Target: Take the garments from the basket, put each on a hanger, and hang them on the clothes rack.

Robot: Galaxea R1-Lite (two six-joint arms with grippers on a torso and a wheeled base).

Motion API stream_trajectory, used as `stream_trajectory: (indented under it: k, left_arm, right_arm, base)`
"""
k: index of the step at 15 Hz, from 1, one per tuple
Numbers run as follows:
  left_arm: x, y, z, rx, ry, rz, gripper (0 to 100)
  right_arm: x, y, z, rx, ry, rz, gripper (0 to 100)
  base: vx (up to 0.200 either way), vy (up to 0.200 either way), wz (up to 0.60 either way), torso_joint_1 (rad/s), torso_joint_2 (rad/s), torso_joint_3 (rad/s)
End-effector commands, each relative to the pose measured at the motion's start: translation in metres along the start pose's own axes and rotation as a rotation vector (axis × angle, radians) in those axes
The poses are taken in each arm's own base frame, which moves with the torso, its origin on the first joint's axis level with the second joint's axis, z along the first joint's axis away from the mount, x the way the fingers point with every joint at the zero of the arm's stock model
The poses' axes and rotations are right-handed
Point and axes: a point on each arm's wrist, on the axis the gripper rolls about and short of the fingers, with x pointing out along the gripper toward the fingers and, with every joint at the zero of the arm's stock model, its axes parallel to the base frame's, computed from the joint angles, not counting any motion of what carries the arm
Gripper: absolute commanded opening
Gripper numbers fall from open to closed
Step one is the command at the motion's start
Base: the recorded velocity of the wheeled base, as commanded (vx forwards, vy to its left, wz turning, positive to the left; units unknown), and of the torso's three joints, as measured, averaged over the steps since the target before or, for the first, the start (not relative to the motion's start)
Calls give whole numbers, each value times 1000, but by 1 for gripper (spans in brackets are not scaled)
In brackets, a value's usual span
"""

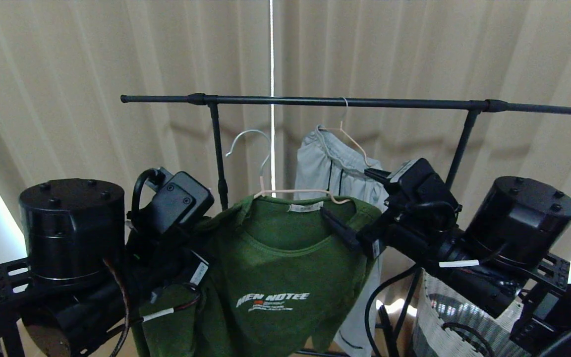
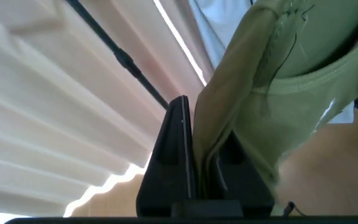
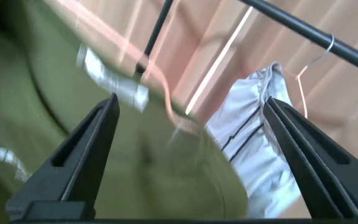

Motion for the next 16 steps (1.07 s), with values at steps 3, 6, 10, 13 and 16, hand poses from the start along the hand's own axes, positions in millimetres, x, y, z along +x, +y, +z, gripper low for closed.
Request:
stream_trajectory:
  k: [3, 6, 10, 13, 16]
  left_arm:
    - [-3, -10, 2, 29, -12, -35, 0]
    - [-5, -12, 1, 56, -13, -46, 0]
    - [-7, -13, 4, 51, -43, -51, 0]
    - [-7, -13, 5, 48, -57, -46, 0]
    - [-8, -13, 4, 47, -56, -48, 0]
  right_arm:
    - [12, -1, -4, -1, 6, -12, 100]
    - [16, -2, -6, -2, 16, -15, 100]
    - [16, -1, -8, -2, 21, -13, 0]
    - [15, -2, -7, -2, 21, -13, 0]
    - [13, -2, -6, -2, 17, -15, 0]
  base:
    - [0, 0, 0, 0, 0, 0]
    - [0, 0, 0, 0, 0, 0]
    - [0, 0, 0, 0, 0, 0]
    - [0, 0, 0, 0, 0, 0]
    - [0, 0, 0, 0, 0, 0]
